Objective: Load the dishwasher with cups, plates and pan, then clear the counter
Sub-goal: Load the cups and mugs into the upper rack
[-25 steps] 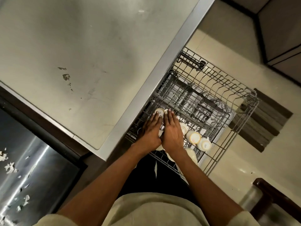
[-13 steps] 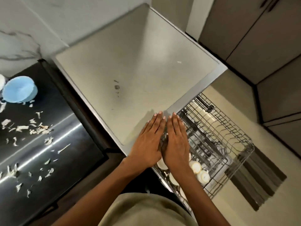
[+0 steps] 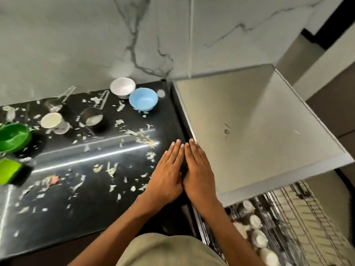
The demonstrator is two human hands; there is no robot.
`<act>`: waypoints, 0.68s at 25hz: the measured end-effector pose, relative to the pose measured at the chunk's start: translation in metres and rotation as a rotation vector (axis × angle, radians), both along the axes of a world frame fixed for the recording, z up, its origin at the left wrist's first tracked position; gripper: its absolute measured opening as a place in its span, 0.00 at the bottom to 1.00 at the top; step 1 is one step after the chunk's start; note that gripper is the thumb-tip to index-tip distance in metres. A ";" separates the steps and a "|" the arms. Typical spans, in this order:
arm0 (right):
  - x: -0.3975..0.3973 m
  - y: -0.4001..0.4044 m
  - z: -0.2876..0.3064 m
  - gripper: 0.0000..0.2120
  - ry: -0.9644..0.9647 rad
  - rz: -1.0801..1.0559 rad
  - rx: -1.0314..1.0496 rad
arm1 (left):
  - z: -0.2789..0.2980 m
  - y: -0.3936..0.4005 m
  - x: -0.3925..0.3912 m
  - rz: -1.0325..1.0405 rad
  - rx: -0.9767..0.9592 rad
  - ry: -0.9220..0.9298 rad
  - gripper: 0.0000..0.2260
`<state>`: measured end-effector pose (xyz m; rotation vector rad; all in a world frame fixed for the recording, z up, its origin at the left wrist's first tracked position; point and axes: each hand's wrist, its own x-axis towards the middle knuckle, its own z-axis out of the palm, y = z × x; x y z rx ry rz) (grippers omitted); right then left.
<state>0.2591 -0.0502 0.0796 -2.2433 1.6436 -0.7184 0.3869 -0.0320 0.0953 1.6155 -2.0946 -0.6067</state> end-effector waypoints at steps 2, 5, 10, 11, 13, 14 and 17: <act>0.048 -0.006 0.004 0.33 -0.008 0.077 -0.006 | -0.002 -0.001 0.048 0.062 -0.019 0.005 0.37; 0.108 -0.014 0.005 0.34 -0.011 0.177 0.004 | -0.004 0.000 0.107 0.138 -0.060 0.011 0.36; 0.191 -0.028 0.009 0.37 0.038 0.322 0.016 | -0.013 0.002 0.187 0.304 -0.041 0.035 0.38; 0.203 -0.032 0.010 0.37 0.061 0.349 0.020 | -0.018 0.001 0.199 0.333 -0.032 0.041 0.38; 0.225 -0.042 0.009 0.38 0.100 0.407 0.020 | -0.023 -0.005 0.224 0.399 -0.016 0.058 0.38; 0.238 -0.049 0.008 0.38 0.121 0.436 0.016 | -0.025 -0.009 0.236 0.442 -0.006 0.064 0.38; 0.277 -0.068 0.007 0.37 0.159 0.514 0.017 | -0.026 -0.017 0.276 0.573 -0.005 0.098 0.39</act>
